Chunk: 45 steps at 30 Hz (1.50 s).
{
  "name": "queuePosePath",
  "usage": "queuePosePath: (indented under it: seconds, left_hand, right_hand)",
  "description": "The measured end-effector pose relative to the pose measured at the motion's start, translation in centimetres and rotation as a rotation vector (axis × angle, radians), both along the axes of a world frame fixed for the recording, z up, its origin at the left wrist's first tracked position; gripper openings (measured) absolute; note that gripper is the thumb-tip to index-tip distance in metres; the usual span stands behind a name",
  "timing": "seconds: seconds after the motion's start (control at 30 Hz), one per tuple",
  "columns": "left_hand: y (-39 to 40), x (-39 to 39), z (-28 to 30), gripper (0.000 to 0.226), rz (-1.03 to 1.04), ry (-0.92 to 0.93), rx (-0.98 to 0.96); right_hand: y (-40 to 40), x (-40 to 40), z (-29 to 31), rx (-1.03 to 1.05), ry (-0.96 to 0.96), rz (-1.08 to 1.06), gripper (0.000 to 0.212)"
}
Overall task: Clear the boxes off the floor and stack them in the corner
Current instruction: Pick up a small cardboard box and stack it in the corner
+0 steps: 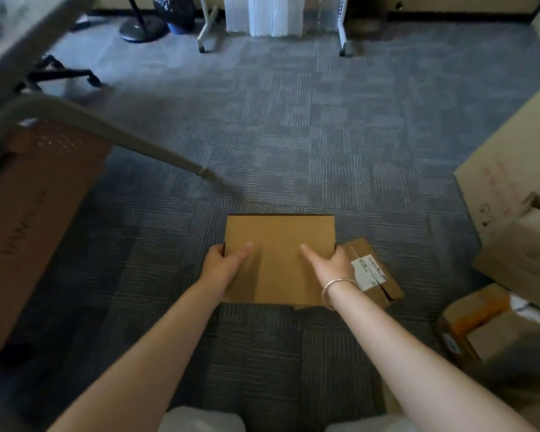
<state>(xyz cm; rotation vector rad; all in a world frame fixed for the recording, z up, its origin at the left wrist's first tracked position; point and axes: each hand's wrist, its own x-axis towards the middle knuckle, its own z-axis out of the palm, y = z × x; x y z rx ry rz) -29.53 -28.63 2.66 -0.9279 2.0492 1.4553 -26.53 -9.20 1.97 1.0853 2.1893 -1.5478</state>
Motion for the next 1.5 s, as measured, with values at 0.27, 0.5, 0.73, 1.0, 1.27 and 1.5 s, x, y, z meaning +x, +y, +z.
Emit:
queuePosePath:
  seconds: [0.27,0.5,0.73,1.0,1.27,1.5]
  left_hand:
    - [-2.0,3.7,21.3,0.078,0.107,0.129,0.029]
    - [-5.1,8.9,35.0,0.063,0.28,0.307,-0.025]
    - [-6.7,15.9,41.5,0.058,0.455,0.397,-0.074]
    - [-11.4,27.0,47.0,0.057,0.729,0.503,-0.131]
    - [-19.6,41.0,50.2,0.064,1.018,0.579,-0.238]
    - [-27.4,55.4,50.4,0.064,1.269,0.591,-0.307]
  right_hand:
    - [-0.4,0.9,21.6,0.053,0.037,0.129,0.086]
    - [-2.8,2.1,34.7,0.109,0.168,0.277,0.077]
    - [-5.3,4.6,42.6,0.148,0.264,0.461,0.05]
    - [-12.0,9.9,48.7,0.112,0.355,0.765,0.054]
    - [-24.5,18.7,52.5,0.105,0.435,1.117,0.064]
    - [-36.6,29.4,54.8,0.141,0.483,1.456,0.059]
